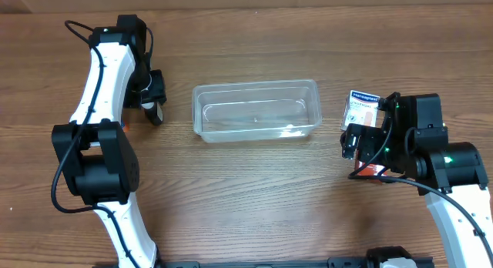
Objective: Pack container
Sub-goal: 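Reach the left gripper to the dark brown bottle and grasp it, then lower the brown bottle into the container's left end and release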
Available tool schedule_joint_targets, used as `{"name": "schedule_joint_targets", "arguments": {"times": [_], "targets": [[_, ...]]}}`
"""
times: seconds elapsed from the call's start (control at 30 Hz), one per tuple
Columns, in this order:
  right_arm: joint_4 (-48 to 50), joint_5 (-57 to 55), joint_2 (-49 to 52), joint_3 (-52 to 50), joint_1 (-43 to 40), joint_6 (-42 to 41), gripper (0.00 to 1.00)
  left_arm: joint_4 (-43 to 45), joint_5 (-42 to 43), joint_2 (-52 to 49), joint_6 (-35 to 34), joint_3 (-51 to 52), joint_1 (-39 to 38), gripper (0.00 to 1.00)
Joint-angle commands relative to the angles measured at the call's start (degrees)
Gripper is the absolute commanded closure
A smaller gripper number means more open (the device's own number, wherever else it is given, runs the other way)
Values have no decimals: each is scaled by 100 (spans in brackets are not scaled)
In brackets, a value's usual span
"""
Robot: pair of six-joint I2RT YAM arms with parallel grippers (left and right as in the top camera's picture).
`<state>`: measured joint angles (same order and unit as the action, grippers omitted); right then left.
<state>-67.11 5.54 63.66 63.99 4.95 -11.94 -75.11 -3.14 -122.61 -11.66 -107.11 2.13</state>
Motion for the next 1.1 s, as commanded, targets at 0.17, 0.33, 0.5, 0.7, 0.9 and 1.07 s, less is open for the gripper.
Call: {"name": "schedule_joint_targets", "arguments": {"times": [0.17, 0.33, 0.5, 0.7, 0.9, 1.07], "targets": [[15, -52, -9, 166, -15, 35, 0, -98, -199, -168, 11, -90, 31, 67], [13, -52, -9, 166, -15, 35, 0, -177, -197, -162, 9, -103, 44, 81], [15, -52, -9, 166, -15, 35, 0, -352, -195, -68, 7, -271, 44, 91], [15, -52, -9, 166, -15, 35, 0, -1047, 280, 225, 2, -1290, -160, 95], [15, -52, -9, 166, -15, 35, 0, -1502, 468, 935, -79, -2186, -887, 96], [20, -52, -9, 166, -15, 35, 0, -1606, 468, 1246, -323, -2177, -1871, 96]]}}
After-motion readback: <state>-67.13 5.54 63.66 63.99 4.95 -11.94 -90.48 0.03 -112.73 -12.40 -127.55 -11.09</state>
